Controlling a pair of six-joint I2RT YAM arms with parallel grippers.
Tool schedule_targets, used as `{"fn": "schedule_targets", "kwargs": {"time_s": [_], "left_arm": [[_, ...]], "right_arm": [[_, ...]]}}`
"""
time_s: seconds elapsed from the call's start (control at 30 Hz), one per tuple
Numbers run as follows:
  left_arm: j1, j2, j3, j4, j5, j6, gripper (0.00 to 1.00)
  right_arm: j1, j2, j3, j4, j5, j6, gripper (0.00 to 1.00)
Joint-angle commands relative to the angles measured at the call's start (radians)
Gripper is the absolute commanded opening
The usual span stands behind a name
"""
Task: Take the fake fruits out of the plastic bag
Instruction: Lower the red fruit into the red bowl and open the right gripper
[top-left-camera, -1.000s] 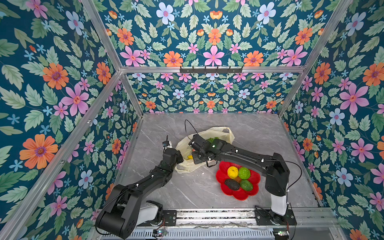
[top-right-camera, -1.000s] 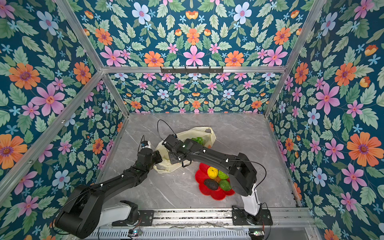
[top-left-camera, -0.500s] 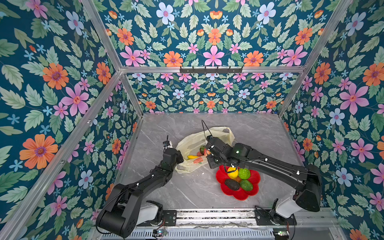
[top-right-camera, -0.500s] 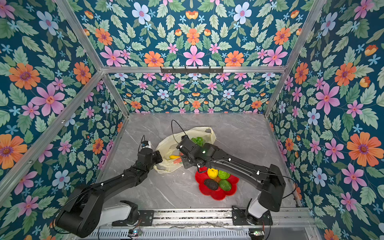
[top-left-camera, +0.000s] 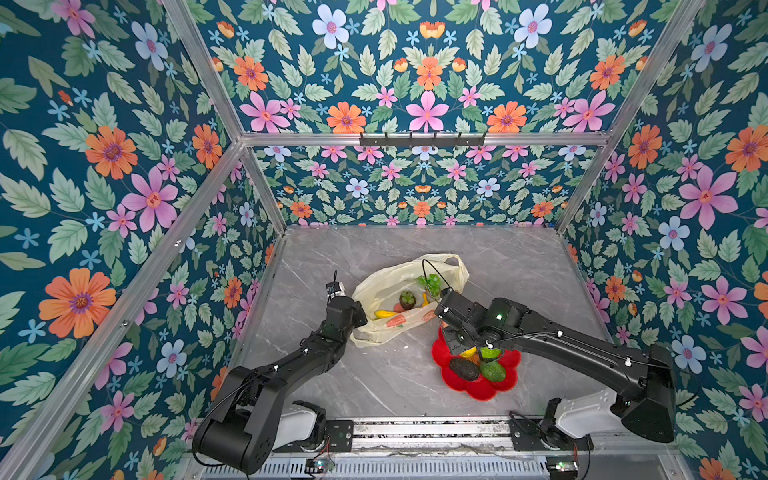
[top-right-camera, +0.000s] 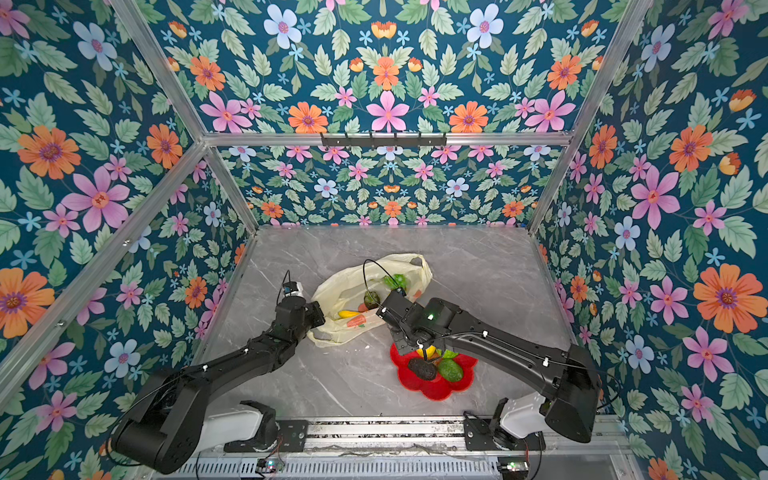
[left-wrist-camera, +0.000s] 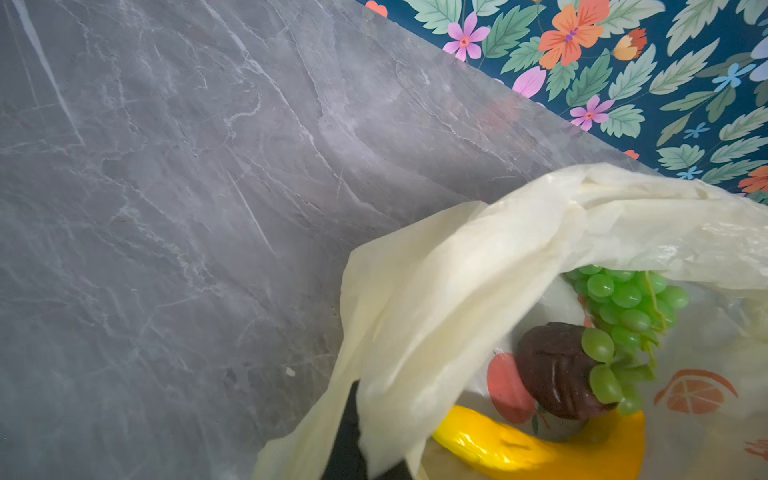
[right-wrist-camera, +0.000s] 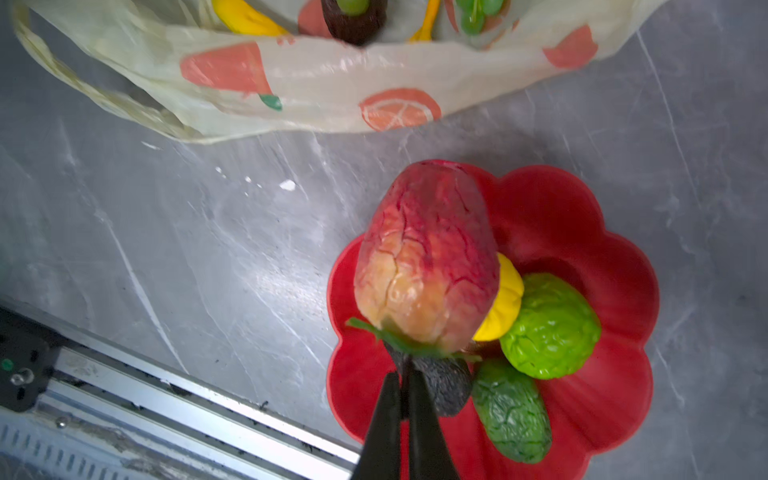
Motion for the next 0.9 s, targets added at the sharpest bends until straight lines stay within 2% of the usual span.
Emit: {"fn": "schedule_targets", "kwargs": {"time_s": [0.0,0.2,0.4,0.57,0.87], "left_arm": [[0.001,-0.001,0.007,0.01,-0.006,0.008,0.0],[0.001,-0.019,0.005,0.002,-0.009,0.009,0.0],[0.002,-0.019,0.002,0.003,-0.008,0.008,0.0],[0.0,-0.022,0.001,0.004,-0.007,0.004,0.0],[0.001,-0.028,-0.001,0.005,-0.007,0.008,0.0]], "right_arm": [[-0.002,-0.008,-0.018,-0.036,-0.055,0.05,0.0],[0.0,0.025,-0.034,-0.025,-0.129,0.121,0.0],[0.002,0.087,-0.03,-0.013,-0.1,0.201,0.0],[0.002,0.132,-0.02,0.026,-0.165,0.223,0.0],[0.027,0.202,0.037,-0.08,-0.176,0.29,0.0]]}}
